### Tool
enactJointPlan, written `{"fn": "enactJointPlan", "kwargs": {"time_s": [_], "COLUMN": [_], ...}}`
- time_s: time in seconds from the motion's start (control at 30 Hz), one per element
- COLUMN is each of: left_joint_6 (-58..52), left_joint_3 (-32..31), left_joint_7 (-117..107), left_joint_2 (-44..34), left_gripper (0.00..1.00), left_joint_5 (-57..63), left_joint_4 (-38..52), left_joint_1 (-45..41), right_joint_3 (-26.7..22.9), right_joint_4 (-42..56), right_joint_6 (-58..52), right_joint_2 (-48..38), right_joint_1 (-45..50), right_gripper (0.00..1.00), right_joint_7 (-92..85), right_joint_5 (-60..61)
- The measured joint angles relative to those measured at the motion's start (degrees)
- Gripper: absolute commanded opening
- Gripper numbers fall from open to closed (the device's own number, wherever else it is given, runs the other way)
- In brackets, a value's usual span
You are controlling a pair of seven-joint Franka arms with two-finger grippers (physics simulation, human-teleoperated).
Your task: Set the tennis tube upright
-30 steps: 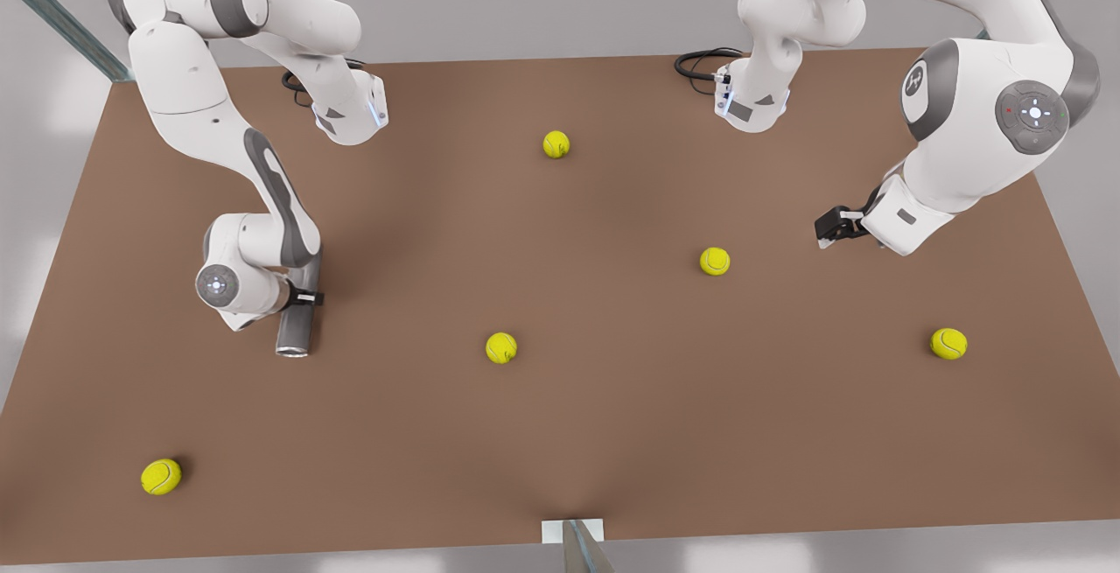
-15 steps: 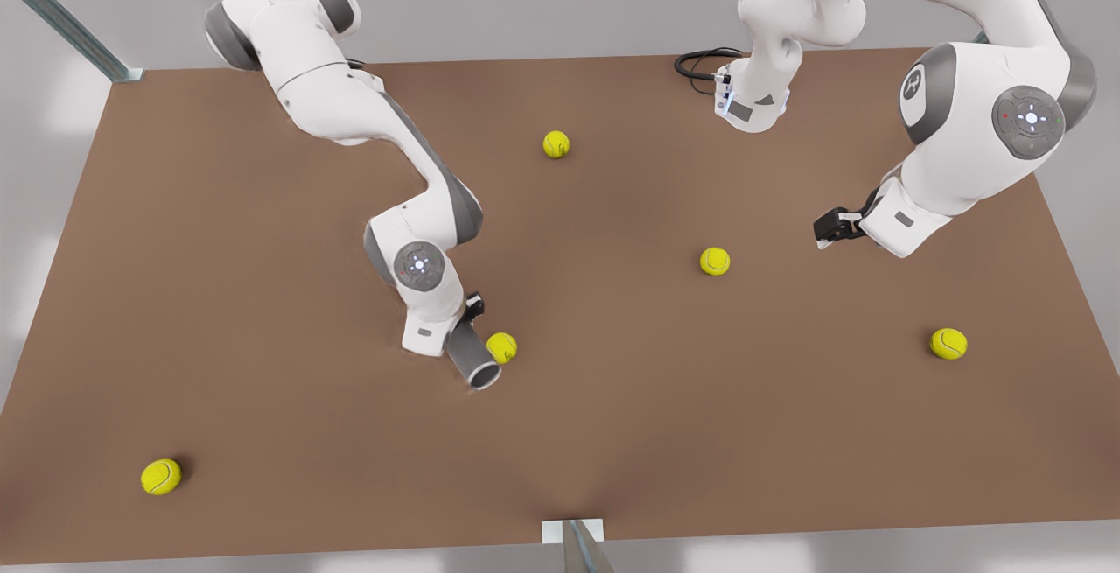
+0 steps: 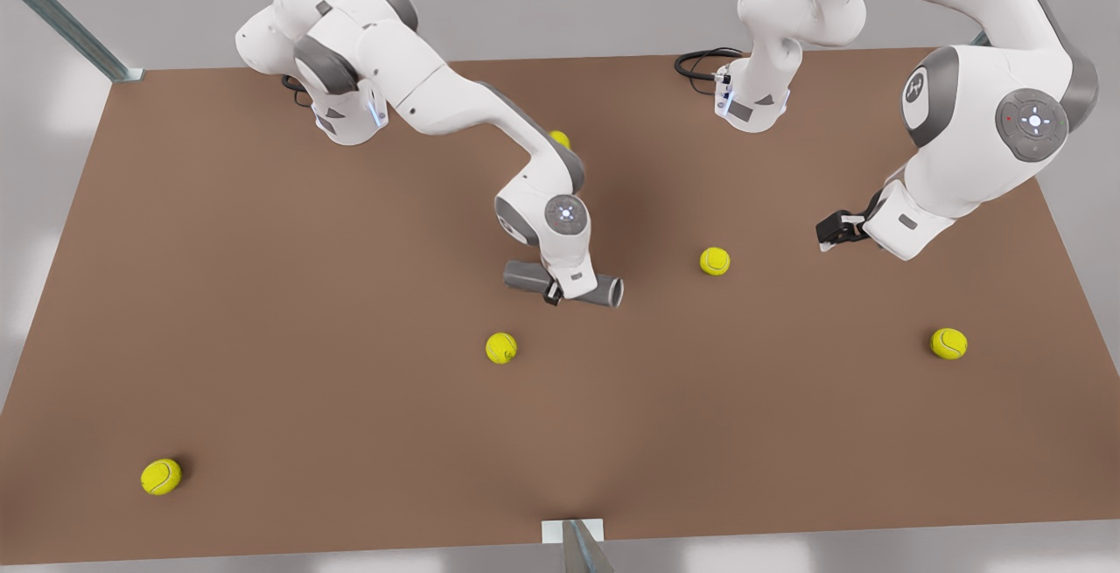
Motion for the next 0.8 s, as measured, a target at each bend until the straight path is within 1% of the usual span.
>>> {"fn": "enactJointPlan", "kwargs": {"time_s": [0.03, 0.13, 0.17, 0.3, 0.33, 0.4, 0.43, 0.47, 0.53, 0.57, 0.63, 0.7, 0.73, 0.8], "left_joint_6": [0.02, 0.05, 0.06, 0.08, 0.08, 0.09, 0.08, 0.07, 0.08, 0.06, -0.32, -0.61, -0.42, 1.28], "left_joint_3": [0.0, 0.0, 0.0, 0.0, 0.0, 0.0, -0.69, -1.2, -1.89, -2.14, -2.33, -2.56, -3.23, -8.1], "left_joint_7": [0.0, 0.0, 0.01, 0.01, 0.01, 0.01, 0.0, -0.01, -0.05, -0.07, 0.04, 1.28, 2.45, 5.12], "left_joint_2": [0.0, 0.01, 0.07, 0.1, 0.1, 0.13, 0.2, 0.24, 1.86, 4.18, 10.07, 18.04, 21.88, 27.72], "left_gripper": [1.0, 1.0, 1.0, 1.0, 1.0, 1.0, 1.0, 1.0, 1.0, 1.0, 1.0, 1.0, 1.0, 1.0], "left_joint_5": [0.0, 0.0, 0.0, 0.0, 0.0, 0.0, -0.02, -0.06, -0.99, -3.77, -11.88, -20.87, -25.68, -33.72], "left_joint_4": [0.0, 0.0, 0.0, 0.01, 0.0, 0.0, 0.0, 0.0, 0.03, 0.12, -1.06, -2.69, -2.97, -3.19], "left_joint_1": [0.0, 0.0, 0.01, 0.0, 0.0, -0.02, 0.37, 0.3, 0.58, 2.13, 7.15, 8.86, 9.16, 10.07], "right_joint_3": [0.0, 0.0, 0.0, 0.0, -0.01, 0.07, 0.24, 0.27, -1.69, -2.49, -5.86, -8.48, -9.04, -9.51], "right_joint_4": [0.01, 0.06, 0.07, 0.03, -0.01, -0.38, -0.48, -0.31, 0.9, 1.22, 4.99, 6.87, 8.66, 10.52], "right_joint_6": [0.45, 1.44, 1.68, 2.32, 2.41, 2.16, 0.6, -3.02, -13.58, -18.49, -26.28, -33.51, -36.42, -40.59], "right_joint_2": [0.4, 1.41, 1.58, 1.26, 0.43, -4.15, -8.37, -13.48, -22.9, -26.37, -28.93, -29.51, -29.19, -28.46], "right_joint_1": [-0.23, -0.58, -0.61, -0.54, -0.3, -0.29, -2.35, -7.41, -19.44, -23.91, -29.41, -31.36, -32.01, -33.24], "right_gripper": [0.79, 0.9, 0.99, 1.0, 1.0, 1.0, 1.0, 1.0, 1.0, 1.0, 1.0, 1.0, 1.0, 1.0], "right_joint_7": [-0.92, -3.24, -3.93, -6.34, -6.86, -7.76, -8.17, -8.42, -7.35, -6.22, -4.06, -1.19, 0.27, 2.98], "right_joint_5": [0.57, 1.45, 1.63, 3.14, 3.75, 4.99, 6.14, 8.01, 8.87, 7.41, 4.74, 3.01, 2.42, 1.63]}}
